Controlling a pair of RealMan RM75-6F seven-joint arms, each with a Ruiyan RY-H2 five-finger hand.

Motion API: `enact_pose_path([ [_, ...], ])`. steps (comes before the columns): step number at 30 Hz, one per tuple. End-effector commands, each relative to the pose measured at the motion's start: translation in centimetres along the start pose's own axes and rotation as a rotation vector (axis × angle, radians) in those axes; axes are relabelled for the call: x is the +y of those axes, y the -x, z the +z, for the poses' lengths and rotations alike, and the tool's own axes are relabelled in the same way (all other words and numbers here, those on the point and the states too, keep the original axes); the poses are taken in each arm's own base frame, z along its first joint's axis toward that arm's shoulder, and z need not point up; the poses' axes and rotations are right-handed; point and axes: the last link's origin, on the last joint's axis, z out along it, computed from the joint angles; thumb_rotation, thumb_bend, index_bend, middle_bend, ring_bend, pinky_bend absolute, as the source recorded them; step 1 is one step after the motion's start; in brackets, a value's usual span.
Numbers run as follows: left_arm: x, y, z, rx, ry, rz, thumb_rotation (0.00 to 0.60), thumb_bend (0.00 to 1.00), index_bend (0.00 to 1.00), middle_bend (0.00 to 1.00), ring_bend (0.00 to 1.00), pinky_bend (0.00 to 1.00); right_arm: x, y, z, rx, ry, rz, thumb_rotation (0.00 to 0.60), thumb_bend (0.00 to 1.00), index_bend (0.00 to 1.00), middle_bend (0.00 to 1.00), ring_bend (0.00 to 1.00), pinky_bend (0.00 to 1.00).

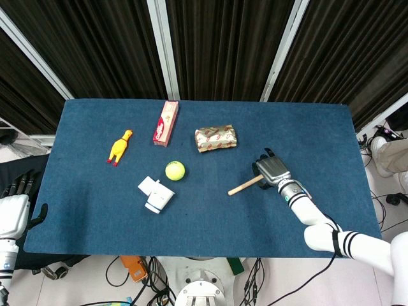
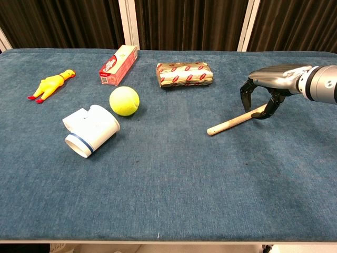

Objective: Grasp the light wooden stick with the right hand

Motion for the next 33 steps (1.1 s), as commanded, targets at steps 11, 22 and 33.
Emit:
enact_pose_path([
  [11, 0.0, 0.0, 0.0, -0.006, -0.001, 0.001, 0.600, 0.41, 0.07, 0.00, 0.01, 0.15, -0.3, 0.3, 0.4, -0.036, -0.012, -0.007, 0.600, 0.48, 0.51, 0.45, 0.26, 0.00],
  [22, 0.0, 0.0, 0.0, -0.009, -0.003, 0.003, 0.600, 0.41, 0.07, 0.00, 0.01, 0.15, -0.5, 0.4, 0.8, -0.054, -0.014, -0.015, 0.600, 0.48, 0.49, 0.45, 0.26, 0.00],
  [33, 0.1, 0.1, 0.0, -0.017, 0.002, 0.012, 0.600, 0.41, 0.07, 0.00, 0.01, 0.15, -0.9, 0.6, 1.2, -0.054, -0.017, -0.022, 0.600, 0.48, 0.53, 0.47, 0.29, 0.00],
])
